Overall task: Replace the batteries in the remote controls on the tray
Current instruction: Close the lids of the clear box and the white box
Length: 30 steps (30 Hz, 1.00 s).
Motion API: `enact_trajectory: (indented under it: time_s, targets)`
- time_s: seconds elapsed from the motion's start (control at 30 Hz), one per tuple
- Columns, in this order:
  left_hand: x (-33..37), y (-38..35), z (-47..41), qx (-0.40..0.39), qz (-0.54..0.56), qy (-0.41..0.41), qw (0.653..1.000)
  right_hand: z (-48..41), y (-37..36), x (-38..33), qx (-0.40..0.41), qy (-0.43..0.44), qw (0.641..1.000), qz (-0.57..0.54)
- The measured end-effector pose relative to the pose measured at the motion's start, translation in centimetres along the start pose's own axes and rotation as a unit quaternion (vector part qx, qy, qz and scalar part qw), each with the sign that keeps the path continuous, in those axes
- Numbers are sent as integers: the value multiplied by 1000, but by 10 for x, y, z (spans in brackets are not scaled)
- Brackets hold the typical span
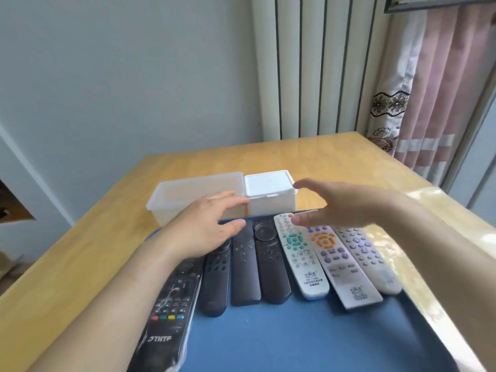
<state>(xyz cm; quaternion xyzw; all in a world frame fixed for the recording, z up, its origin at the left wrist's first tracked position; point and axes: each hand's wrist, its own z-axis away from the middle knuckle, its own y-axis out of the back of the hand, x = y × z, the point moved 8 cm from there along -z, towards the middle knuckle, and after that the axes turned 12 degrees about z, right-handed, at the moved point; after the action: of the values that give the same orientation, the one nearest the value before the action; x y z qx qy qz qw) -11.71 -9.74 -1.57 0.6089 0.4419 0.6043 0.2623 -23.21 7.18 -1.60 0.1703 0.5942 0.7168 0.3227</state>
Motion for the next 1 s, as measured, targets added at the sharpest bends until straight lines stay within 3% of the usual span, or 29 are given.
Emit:
enact_trajectory:
  time_s: [0.1, 0.23, 0.63, 1.0]
  targets:
    - [14, -12, 37, -75, -20, 13, 997, 35, -22, -4, -108, 19, 989, 95]
    - [3, -42, 91, -190, -107, 92, 972, 61, -56, -5, -149, 39, 978, 137]
    - [-18, -35, 107, -124, -104, 118, 980, 65, -74, -43, 24, 50, 991, 119]
    - [-34, -10, 115, -41, -67, 124, 989, 73, -68, -76, 97, 74, 981, 153]
